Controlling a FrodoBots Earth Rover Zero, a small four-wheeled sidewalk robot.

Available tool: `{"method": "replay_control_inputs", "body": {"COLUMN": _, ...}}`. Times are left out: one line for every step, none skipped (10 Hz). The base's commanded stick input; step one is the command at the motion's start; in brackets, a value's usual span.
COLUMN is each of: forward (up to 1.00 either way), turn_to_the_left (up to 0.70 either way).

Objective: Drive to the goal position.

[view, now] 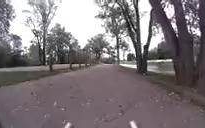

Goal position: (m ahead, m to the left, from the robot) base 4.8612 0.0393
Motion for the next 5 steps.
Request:
{"method": "replay_control_inputs", "body": {"forward": 0.70, "turn_to_the_left": 0.00}}
{"method": "replay_control_inputs", "body": {"forward": 0.70, "turn_to_the_left": 0.00}}
{"method": "replay_control_inputs", "body": {"forward": 0.70, "turn_to_the_left": 0.00}}
{"method": "replay_control_inputs", "body": {"forward": 0.70, "turn_to_the_left": 0.00}}
{"method": "replay_control_inputs", "body": {"forward": 0.70, "turn_to_the_left": 0.00}}
